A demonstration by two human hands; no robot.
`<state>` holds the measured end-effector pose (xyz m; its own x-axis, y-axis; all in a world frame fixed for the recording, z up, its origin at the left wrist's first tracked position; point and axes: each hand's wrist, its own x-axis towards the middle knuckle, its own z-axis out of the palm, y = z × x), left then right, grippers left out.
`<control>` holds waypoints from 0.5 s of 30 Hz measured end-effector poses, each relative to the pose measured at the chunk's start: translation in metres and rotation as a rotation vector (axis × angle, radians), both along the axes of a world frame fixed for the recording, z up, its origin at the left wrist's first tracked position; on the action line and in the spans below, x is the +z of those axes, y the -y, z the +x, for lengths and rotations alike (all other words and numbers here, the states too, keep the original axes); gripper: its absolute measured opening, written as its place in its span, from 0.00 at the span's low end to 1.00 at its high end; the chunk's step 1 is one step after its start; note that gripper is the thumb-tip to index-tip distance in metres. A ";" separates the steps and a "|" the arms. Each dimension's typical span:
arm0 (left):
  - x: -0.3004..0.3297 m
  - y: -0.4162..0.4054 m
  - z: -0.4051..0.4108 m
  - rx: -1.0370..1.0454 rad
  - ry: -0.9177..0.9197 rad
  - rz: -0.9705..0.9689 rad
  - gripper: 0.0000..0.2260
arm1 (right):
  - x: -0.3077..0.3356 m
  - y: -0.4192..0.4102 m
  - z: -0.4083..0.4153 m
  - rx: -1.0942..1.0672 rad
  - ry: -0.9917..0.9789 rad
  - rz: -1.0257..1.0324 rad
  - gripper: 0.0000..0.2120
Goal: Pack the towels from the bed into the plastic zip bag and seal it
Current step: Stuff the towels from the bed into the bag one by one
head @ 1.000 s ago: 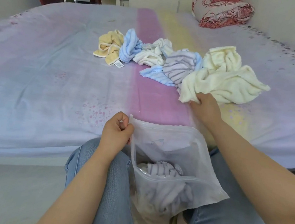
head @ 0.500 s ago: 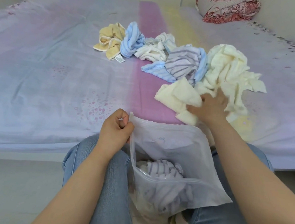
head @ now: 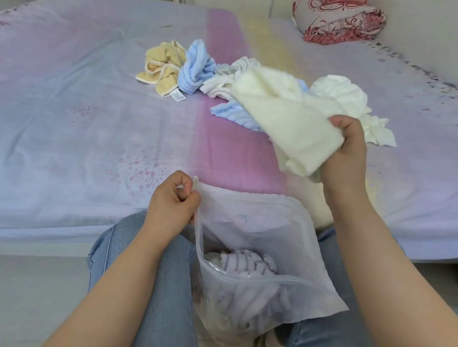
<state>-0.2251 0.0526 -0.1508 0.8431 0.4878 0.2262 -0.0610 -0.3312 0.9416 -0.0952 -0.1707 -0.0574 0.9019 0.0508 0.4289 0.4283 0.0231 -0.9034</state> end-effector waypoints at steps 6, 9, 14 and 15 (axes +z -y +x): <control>0.003 -0.003 -0.001 0.015 -0.006 -0.071 0.16 | -0.019 -0.016 -0.045 0.224 0.262 -0.830 0.18; 0.004 -0.005 -0.002 0.016 -0.013 -0.127 0.17 | -0.050 -0.013 -0.054 0.205 0.406 -1.436 0.21; 0.003 -0.005 -0.001 -0.003 -0.014 -0.151 0.17 | -0.049 -0.001 -0.060 0.801 -0.045 -1.428 0.21; 0.003 -0.005 -0.001 -0.004 -0.015 -0.152 0.17 | -0.044 0.001 -0.059 0.897 -0.164 -1.375 0.19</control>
